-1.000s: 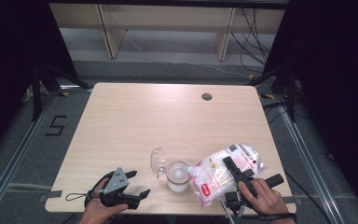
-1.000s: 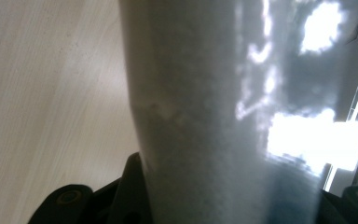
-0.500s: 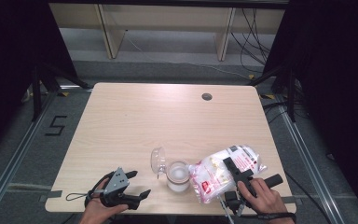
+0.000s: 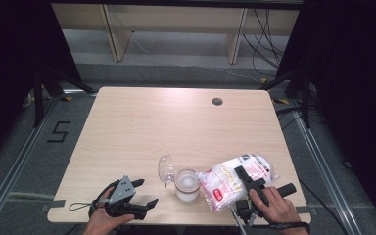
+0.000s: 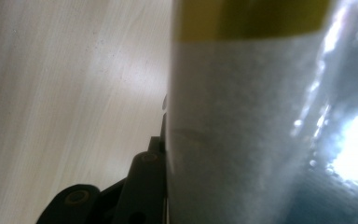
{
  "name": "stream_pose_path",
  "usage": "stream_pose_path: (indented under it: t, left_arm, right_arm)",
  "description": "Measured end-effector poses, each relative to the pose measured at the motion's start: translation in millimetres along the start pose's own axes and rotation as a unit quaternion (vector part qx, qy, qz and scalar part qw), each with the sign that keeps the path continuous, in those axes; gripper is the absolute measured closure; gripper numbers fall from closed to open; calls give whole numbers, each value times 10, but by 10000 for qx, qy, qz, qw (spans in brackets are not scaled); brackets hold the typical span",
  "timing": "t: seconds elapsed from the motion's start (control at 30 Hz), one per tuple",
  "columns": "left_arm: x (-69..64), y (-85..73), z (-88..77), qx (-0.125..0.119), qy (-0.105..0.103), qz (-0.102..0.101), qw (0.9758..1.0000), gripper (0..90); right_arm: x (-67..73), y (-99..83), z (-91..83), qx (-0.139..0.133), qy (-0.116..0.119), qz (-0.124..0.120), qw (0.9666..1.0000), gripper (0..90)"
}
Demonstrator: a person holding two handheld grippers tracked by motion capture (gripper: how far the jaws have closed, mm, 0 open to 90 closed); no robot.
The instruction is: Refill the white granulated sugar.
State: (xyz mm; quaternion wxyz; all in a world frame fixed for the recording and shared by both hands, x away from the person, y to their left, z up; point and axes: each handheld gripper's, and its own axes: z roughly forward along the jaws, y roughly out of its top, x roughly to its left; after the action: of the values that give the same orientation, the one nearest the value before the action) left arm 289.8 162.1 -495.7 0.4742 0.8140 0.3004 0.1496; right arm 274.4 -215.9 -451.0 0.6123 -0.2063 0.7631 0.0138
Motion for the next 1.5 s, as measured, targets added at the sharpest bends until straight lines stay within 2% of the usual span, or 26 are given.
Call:
stream_pose_path:
  t: [0.13,0.3,0.33,0.37,0.4,0.43,0.5,0.53,0.6,0.63,0.7,0.73,0.8,0.83,0.9,0.97,1.0,1.07,1.13,1.27,1.3,1.33,1.37,1.4,1.43,1.5]
  left_arm:
    - [-3,1,-3,-18,39,-14,10000,195]
    - [2,1,-1,-53,14,-41,10000,195]
    - [2,1,-2,-51,11,-39,10000,195]
    - [0,2,-1,-64,8,-34,10000,195]
    - [-7,2,-5,-63,15,-68,10000,195]
    - [-3,3,-8,-48,12,-40,10000,195]
    - [-4,3,-6,-64,15,-59,10000,195]
    - [-5,2,-6,-60,13,-65,10000,195]
    - [-7,2,0,-84,15,-84,9999,195]
    - [-5,4,-1,-81,17,-56,10000,195]
    - [4,2,-2,-47,13,-12,10000,195]
    - [-1,1,-3,-37,25,-42,10000,195]
    - [2,2,-1,-53,17,-39,10000,196]
    - [3,3,-2,-55,18,-46,10000,195]
    - [-1,4,-3,-85,37,-54,9999,196]
    - [8,5,-11,-43,36,-4,10000,196]
    - [6,4,-10,-46,37,-22,10000,196]
    - [8,5,-11,-42,35,-18,10000,196]
    - [8,5,-11,-44,39,-19,10000,197]
    - [-2,3,-5,-88,37,-69,9999,197]
    - [-3,3,-4,-88,37,-68,9999,197]
    - [-4,3,-6,-74,34,-73,9999,197]
    - [0,6,-13,-71,50,-13,10000,197]
    - [1,7,-13,-71,53,-6,10000,197]
    - [-1,4,-8,-63,31,-55,10000,197]
    - [8,7,-12,-57,31,21,10000,196]
  right_arm:
    - [-32,-36,-2,-155,176,567,9981,756]
    - [-59,-61,14,-645,256,1459,9869,759]
    - [-21,-67,8,-688,348,2017,9764,759]
    - [-42,-78,5,-746,362,2087,9745,760]
    - [-45,-84,10,-842,380,2311,9685,760]
    - [-106,-108,14,-1033,361,2157,9703,761]
    - [-69,-130,18,-1027,457,2601,9590,761]
    - [-43,-146,31,-1040,499,2872,9509,761]
    - [-34,-183,49,-1101,510,3013,9458,762]
    - [-42,-208,55,-1124,557,2980,9463,762]
    - [-9,-243,74,-1108,625,3336,9341,763]
    - [-20,-274,90,-1177,614,3327,9336,763]
    - [1,-334,117,-1274,642,3716,9173,764]
    - [25,-343,117,-1263,722,4012,9044,765]
    - [50,-381,142,-1345,800,4348,8868,767]
    - [75,-411,182,-1413,887,4550,8747,768]
    - [87,-422,203,-1429,901,4606,8714,769]
    - [123,-418,226,-1496,1027,4884,8535,770]
    - [153,-415,261,-1576,1108,5053,8411,770]
    - [197,-408,318,-1617,1251,5302,8228,770]
    - [200,-413,329,-1628,1250,5302,8227,771]
    - [216,-416,330,-1608,1278,5399,8163,771]
    - [219,-426,335,-1618,1297,5378,8172,771]
    - [231,-432,335,-1580,1301,5469,8118,771]
    - [237,-448,349,-1610,1305,5468,8112,771]
    - [257,-469,369,-1604,1320,5561,8047,772]
